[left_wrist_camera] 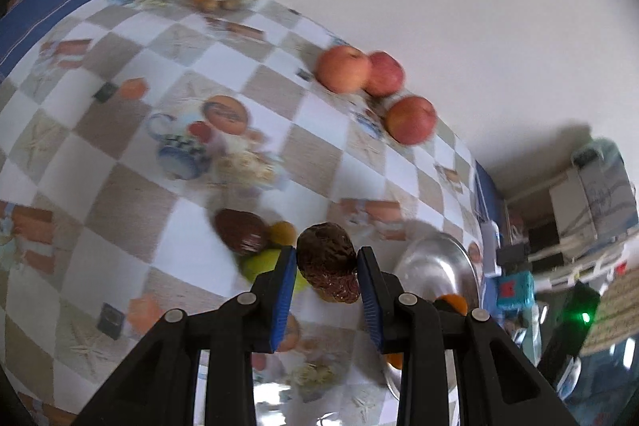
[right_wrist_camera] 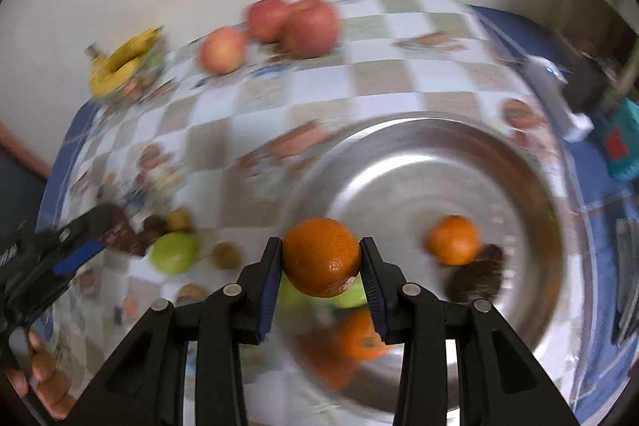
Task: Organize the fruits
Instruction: 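Lift the date with the left tool while the right tool carries the orange over the bowl, then open the left tool dropping the date while the right tool releases the orange into the bowl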
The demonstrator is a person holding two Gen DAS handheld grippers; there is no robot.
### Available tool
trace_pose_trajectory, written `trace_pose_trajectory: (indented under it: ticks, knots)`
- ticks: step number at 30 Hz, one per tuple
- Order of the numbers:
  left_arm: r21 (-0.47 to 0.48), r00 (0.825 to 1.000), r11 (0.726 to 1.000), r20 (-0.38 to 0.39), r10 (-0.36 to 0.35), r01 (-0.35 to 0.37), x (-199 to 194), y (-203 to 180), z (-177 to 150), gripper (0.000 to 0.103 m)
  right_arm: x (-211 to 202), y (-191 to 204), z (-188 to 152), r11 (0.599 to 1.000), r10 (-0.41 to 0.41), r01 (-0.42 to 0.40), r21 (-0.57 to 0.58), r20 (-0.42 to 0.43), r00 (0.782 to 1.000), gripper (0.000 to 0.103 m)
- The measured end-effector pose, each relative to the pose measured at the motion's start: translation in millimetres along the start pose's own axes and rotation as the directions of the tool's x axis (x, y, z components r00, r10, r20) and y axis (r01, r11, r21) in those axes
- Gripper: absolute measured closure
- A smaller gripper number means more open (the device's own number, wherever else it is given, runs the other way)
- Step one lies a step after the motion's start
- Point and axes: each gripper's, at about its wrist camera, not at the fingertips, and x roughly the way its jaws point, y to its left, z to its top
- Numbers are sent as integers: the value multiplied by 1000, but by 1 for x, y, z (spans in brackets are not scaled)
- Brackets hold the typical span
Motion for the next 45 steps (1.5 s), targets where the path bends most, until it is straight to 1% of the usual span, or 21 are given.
trace_pose_trajectory:
  ticks: [4,6,7,8,11,18,22,27,33,35,38,41,44,45]
  knots:
    - [79,999,996,-28,-38,41,11,-26,-10,70,0,-42,3,992,-67,67,104,2,998,63]
    - [133,996,988,-49,-75,81,20,-44,-16,70,-1,-61,3,983,-107,104,148,9,994,63]
    - [151,995,984,-54,-84,92,23,-51,-19,70,-1,-67,3,980,-115,111,165,13,993,63]
    - [190,994,977,-60,-92,101,28,-62,-23,70,-2,-75,3,976,-117,111,188,19,993,63]
    - [288,995,953,-56,-80,93,39,-87,-30,70,0,-90,5,969,-104,92,228,43,994,63]
    - [405,996,910,-57,-75,92,67,-118,-35,70,13,-97,11,967,-103,82,239,76,992,63]
    - [458,997,886,-63,-46,70,89,-129,-39,70,25,-99,12,968,-118,101,230,62,991,63]
    - [484,997,874,-70,-19,51,113,-133,-43,70,44,-105,11,966,-125,115,233,30,992,63]
    - [508,996,861,-92,23,27,136,-135,-54,70,50,-103,10,968,-154,143,207,38,987,63]
    - [505,995,862,-97,20,31,139,-136,-55,70,51,-105,9,967,-150,138,216,40,988,62]
    - [506,994,862,-104,43,16,143,-134,-57,69,52,-106,8,967,-150,137,214,45,988,62]
    - [499,994,867,-103,43,14,143,-133,-56,69,52,-105,7,967,-157,144,209,49,986,62]
    - [490,994,871,-104,32,23,138,-134,-54,65,52,-104,6,968,-162,149,201,47,986,62]
    - [490,994,872,-104,29,25,136,-135,-53,59,52,-105,6,968,-164,152,202,43,986,61]
